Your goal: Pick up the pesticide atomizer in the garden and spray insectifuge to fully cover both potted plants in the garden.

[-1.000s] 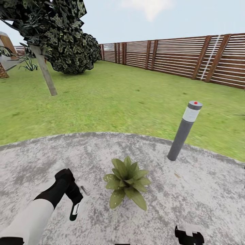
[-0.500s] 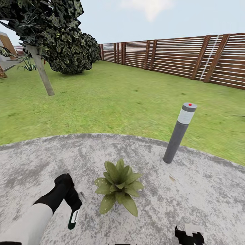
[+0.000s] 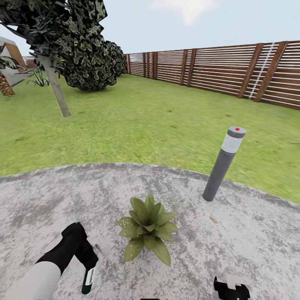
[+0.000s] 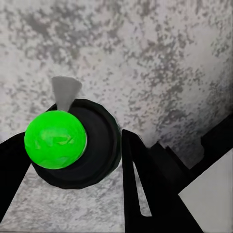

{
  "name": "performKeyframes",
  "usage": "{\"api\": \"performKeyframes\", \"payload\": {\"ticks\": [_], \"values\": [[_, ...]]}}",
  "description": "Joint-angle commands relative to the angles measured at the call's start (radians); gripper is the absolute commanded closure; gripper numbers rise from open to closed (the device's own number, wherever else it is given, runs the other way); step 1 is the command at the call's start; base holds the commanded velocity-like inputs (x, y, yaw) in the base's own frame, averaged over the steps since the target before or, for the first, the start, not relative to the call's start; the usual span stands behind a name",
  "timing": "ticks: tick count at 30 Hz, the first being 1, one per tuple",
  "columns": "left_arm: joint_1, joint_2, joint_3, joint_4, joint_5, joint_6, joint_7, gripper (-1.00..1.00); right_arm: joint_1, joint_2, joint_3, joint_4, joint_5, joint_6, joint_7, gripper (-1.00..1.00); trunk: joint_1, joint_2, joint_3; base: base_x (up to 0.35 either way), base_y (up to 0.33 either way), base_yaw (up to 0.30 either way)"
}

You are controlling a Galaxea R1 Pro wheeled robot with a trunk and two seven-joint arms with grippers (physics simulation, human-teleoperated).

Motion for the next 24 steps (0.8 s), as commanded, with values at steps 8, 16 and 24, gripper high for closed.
{"api": "performKeyframes", "payload": {"ticks": [8, 16, 24], "values": [[0.001, -0.004, 0.011, -0.003, 0.038, 0.011, 0.157, 1.00, -0.001, -0.002, -0.007, 0.001, 0.011, -0.003, -0.003, -1.00, 0.000, 0.000, -0.001, -0.019, -0.011, 0.153], [0.001, -0.011, 0.011, 0.004, 0.155, 0.007, 0.199, 1.00, -0.001, -0.011, -0.007, 0.003, 0.012, -0.005, -0.003, -1.00, 0.000, 0.000, -0.001, -0.215, -0.153, 0.003], [0.007, -0.015, 0.011, 0.001, 0.167, 0.007, 0.256, 1.00, -0.001, -0.057, -0.007, 0.004, 0.008, -0.003, 0.003, -1.00, 0.000, 0.000, -0.001, -0.226, -0.173, 0.000]]}}
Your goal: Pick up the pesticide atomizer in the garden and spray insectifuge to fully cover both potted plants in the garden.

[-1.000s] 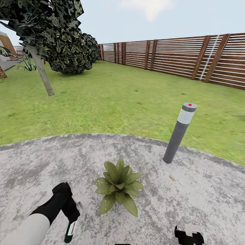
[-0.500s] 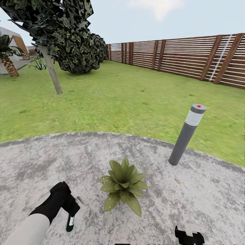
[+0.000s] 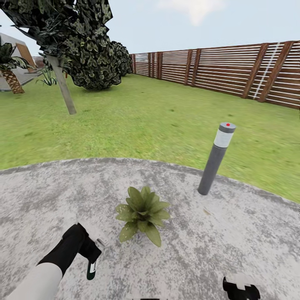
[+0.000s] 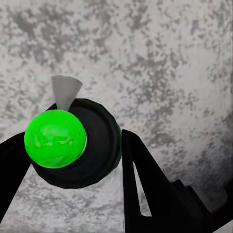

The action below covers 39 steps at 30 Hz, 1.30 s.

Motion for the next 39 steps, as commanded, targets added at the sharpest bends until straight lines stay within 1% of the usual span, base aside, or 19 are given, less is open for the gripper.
{"api": "performKeyframes", "payload": {"ticks": [1, 4, 10, 16, 17, 19, 20, 22, 23, 24, 25, 27, 28, 29, 30, 31, 32, 35, 39], "values": [[0.000, -0.001, 0.004, -0.003, -0.007, 0.006, -0.008, 1.00, -0.001, -0.006, -0.005, 0.001, 0.011, -0.003, -0.002, -1.00, 0.000, 0.000, -0.001, -0.084, -0.239, 0.000], [0.000, 0.000, 0.005, -0.005, -0.008, 0.006, -0.008, 1.00, -0.001, -0.005, -0.005, 0.002, 0.011, -0.003, -0.003, -1.00, 0.000, 0.000, -0.001, -0.033, -0.259, 0.000], [0.000, 0.002, 0.043, -0.006, -0.009, 0.006, 0.013, 1.00, -0.001, -0.002, -0.005, 0.001, 0.011, -0.003, -0.004, -1.00, 0.000, 0.000, -0.001, -0.003, -0.150, 0.158], [0.000, 0.001, 0.047, -0.012, -0.009, 0.019, 0.020, 1.00, -0.001, -0.002, -0.004, 0.003, 0.011, -0.003, -0.004, -1.00, 0.000, 0.000, -0.001, 0.000, -0.005, 0.274], [0.000, 0.001, 0.052, -0.018, -0.009, 0.019, 0.019, 1.00, -0.001, -0.002, -0.005, 0.003, 0.011, -0.003, -0.004, -1.00, 0.000, 0.000, -0.001, 0.000, 0.000, 0.277], [-0.001, 0.001, 0.085, -0.050, -0.009, 0.021, 0.018, 1.00, -0.001, -0.001, -0.004, 0.003, 0.011, -0.003, -0.004, -1.00, 0.000, 0.000, -0.001, 0.000, 0.000, 0.277], [-0.004, 0.000, 0.101, -0.068, -0.009, 0.023, 0.017, 1.00, -0.001, -0.001, -0.004, 0.003, 0.011, -0.003, -0.004, -1.00, 0.000, 0.000, -0.001, 0.000, 0.000, 0.277], [-0.012, -0.005, 0.111, -0.074, -0.007, 0.027, 0.015, 1.00, -0.001, -0.001, -0.004, 0.003, 0.011, -0.003, -0.004, -1.00, 0.000, 0.000, -0.001, 0.000, 0.000, 0.206], [-0.014, -0.011, 0.112, -0.075, -0.008, 0.033, 0.015, 1.00, -0.001, -0.001, -0.004, 0.003, 0.011, -0.003, -0.004, -1.00, 0.000, 0.000, -0.001, 0.000, 0.000, 0.099], [-0.018, -0.026, 0.111, -0.075, -0.012, 0.060, 0.013, 1.00, -0.001, -0.001, -0.004, 0.003, 0.011, -0.003, -0.004, -1.00, 0.000, 0.000, -0.001, 0.000, 0.000, 0.051], [-0.030, -0.037, 0.097, -0.074, -0.015, 0.111, 0.010, 1.00, -0.001, -0.001, -0.004, 0.003, 0.011, -0.003, -0.003, -1.00, 0.000, 0.000, -0.001, 0.000, 0.000, 0.021], [-0.044, -0.042, 0.060, -0.074, -0.015, 0.156, 0.003, 1.00, -0.001, -0.002, -0.004, 0.003, 0.013, -0.003, -0.003, -1.00, 0.000, 0.000, -0.001, 0.000, 0.000, 0.011], [-0.051, -0.042, 0.021, -0.074, -0.015, 0.176, -0.024, 1.00, -0.001, -0.003, -0.004, 0.003, 0.014, -0.003, -0.002, -1.00, 0.000, 0.000, -0.001, 0.000, 0.000, 0.004], [-0.055, -0.042, -0.003, -0.075, -0.015, 0.184, -0.052, 1.00, -0.001, -0.003, -0.004, 0.003, 0.015, -0.003, -0.002, -1.00, 0.000, 0.000, -0.001, 0.000, 0.000, 0.003], [-0.083, -0.038, -0.051, -0.075, -0.021, 0.197, -0.139, 1.00, -0.001, -0.004, -0.004, 0.003, 0.015, -0.003, -0.002, -1.00, 0.000, 0.000, -0.001, 0.000, 0.000, 0.000], [-0.108, -0.036, -0.067, -0.074, -0.033, 0.210, -0.182, 1.00, -0.001, -0.004, -0.004, 0.003, 0.015, -0.003, -0.002, -1.00, 0.000, 0.000, -0.001, 0.000, 0.000, 0.000], [-0.132, -0.035, -0.076, -0.074, -0.051, 0.235, -0.209, 1.00, -0.001, -0.004, -0.004, 0.003, 0.015, -0.003, -0.002, -1.00, 0.000, 0.000, -0.001, 0.000, 0.000, 0.000], [-0.166, -0.035, -0.083, -0.077, -0.086, 0.281, -0.235, 1.00, -0.001, -0.004, -0.004, 0.003, 0.016, -0.003, -0.002, -1.00, 0.000, 0.000, -0.001, 0.000, 0.000, 0.000], [-0.185, -0.039, -0.084, -0.079, -0.096, 0.298, -0.256, 1.00, -0.001, -0.004, -0.005, 0.003, 0.015, -0.003, -0.002, -1.00, 0.000, 0.000, -0.001, 0.011, -0.002, 0.000]]}}
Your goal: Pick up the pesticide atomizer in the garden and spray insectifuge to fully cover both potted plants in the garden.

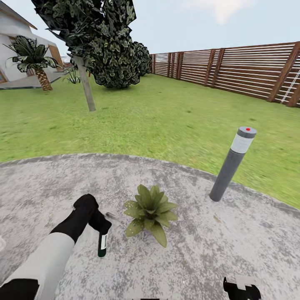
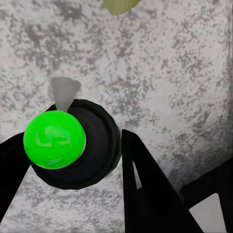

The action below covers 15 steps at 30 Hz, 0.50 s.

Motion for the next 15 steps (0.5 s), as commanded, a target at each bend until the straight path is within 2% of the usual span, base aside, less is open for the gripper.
{"api": "performKeyframes", "payload": {"ticks": [1, 6, 10, 12, 15], "values": [[-0.010, 0.002, -0.003, 0.001, -0.010, 0.009, -0.020, 1.00, -0.001, 0.000, -0.007, 0.001, 0.010, -0.003, -0.003, -1.00, 0.000, 0.000, -0.001, 0.153, -0.098, 0.000], [-0.017, 0.006, -0.003, 0.001, -0.010, 0.010, -0.042, 1.00, -0.001, 0.000, -0.006, 0.001, 0.010, -0.003, -0.003, -1.00, 0.000, 0.000, -0.001, 0.199, -0.183, 0.000], [-0.017, 0.003, -0.003, 0.000, -0.010, 0.011, -0.044, 1.00, -0.001, 0.001, -0.006, 0.001, 0.010, -0.003, -0.004, -1.00, 0.000, 0.000, -0.001, 0.066, -0.257, 0.088], [-0.017, -0.003, -0.003, 0.001, -0.010, 0.011, -0.044, 1.00, -0.001, 0.002, -0.006, 0.001, 0.009, -0.003, -0.004, -1.00, 0.000, 0.000, -0.001, -0.107, -0.251, 0.244], [-0.019, 0.004, -0.003, -0.002, -0.010, 0.011, -0.044, 1.00, -0.001, 0.002, -0.006, 0.001, 0.008, -0.002, -0.004, -1.00, 0.000, 0.000, -0.001, -0.238, -0.205, 0.276]]}}
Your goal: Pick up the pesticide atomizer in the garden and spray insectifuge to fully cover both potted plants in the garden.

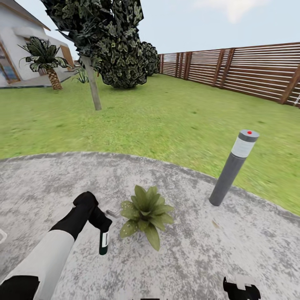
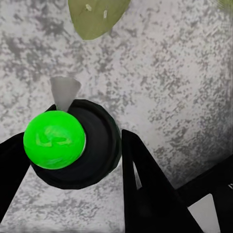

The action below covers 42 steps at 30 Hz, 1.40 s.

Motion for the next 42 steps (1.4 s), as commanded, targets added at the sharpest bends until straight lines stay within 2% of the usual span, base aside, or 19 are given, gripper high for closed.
{"api": "performKeyframes", "payload": {"ticks": [1, 6, 16, 22, 27, 36, 42], "values": [[-0.004, 0.001, -0.002, -0.004, -0.009, 0.008, -0.010, 1.00, -0.001, 0.000, -0.007, 0.001, 0.011, -0.003, -0.002, -1.00, -0.001, 0.000, -0.001, -0.207, -0.217, 0.277], [-0.011, 0.000, -0.002, -0.006, -0.010, 0.008, -0.010, 1.00, -0.001, 0.000, -0.007, 0.001, 0.011, -0.003, -0.002, -1.00, -0.001, 0.000, -0.001, -0.063, -0.259, 0.273], [-0.007, 0.001, -0.004, 0.002, -0.009, 0.008, -0.010, 1.00, -0.001, 0.000, -0.007, 0.001, 0.010, -0.003, -0.002, -1.00, -0.001, 0.000, -0.001, -0.059, -0.269, 0.047], [-0.004, 0.002, -0.002, 0.004, -0.009, 0.008, -0.010, 1.00, -0.001, 0.002, -0.007, 0.001, 0.010, -0.003, -0.003, -1.00, -0.001, 0.000, -0.001, -0.099, -0.255, 0.251], [0.000, 0.000, -0.002, 0.005, -0.009, 0.008, -0.010, 1.00, -0.001, 0.002, -0.007, 0.001, 0.010, -0.003, -0.003, -1.00, -0.001, 0.000, -0.001, -0.012, -0.271, 0.271], [0.004, -0.003, -0.005, 0.005, -0.012, 0.008, -0.009, 1.00, -0.001, 0.002, -0.007, 0.001, 0.010, -0.003, -0.003, -1.00, -0.001, 0.000, -0.001, 0.028, -0.275, 0.040], [0.004, -0.001, -0.004, 0.005, -0.012, 0.008, -0.009, 1.00, -0.001, 0.002, -0.007, 0.001, 0.010, -0.003, -0.003, -1.00, -0.001, 0.000, -0.001, 0.001, -0.275, 0.210]]}}
